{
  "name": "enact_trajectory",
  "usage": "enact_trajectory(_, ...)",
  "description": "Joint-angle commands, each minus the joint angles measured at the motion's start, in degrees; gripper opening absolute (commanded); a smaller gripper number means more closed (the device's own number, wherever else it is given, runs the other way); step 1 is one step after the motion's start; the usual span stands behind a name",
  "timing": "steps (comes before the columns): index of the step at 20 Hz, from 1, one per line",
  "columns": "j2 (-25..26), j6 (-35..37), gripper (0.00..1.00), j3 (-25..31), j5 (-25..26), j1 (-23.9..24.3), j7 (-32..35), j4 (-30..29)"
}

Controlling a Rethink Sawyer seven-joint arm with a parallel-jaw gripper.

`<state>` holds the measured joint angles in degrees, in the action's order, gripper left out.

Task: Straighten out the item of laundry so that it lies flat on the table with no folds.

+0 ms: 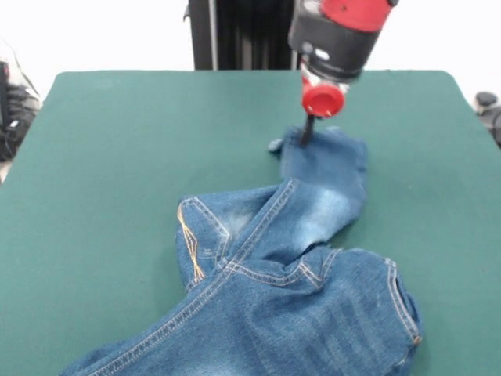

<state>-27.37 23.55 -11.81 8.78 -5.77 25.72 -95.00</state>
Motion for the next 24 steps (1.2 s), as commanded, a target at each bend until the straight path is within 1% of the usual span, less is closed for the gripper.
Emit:
enact_trajectory(1,-4.0,12.1,0.00,-11.6,5.5,-3.8,11.6,2.9)
enact_trajectory(4,-5.9,12.4,0.00,-12.4,8.6,-1.8,8.1,4.1)
enact_trajectory(6,-6.5,12.0,0.00,-11.9,9.8,-0.1,7.2,4.9)
enact_trajectory(9,-6.3,11.5,0.00,-10.7,11.1,2.0,6.9,6.6)
enact_trajectory(13,-4.8,9.8,0.00,-8.3,12.7,4.3,6.1,8.7)
enact_trajectory(19,-4.0,7.6,0.00,-4.5,14.5,5.7,5.5,10.0)
enact_trajectory(22,-2.9,7.2,0.00,-3.8,15.8,6.0,5.0,12.2)
enact_trajectory(24,-2.8,7.1,0.00,-3.0,16.3,6.4,4.4,12.7)
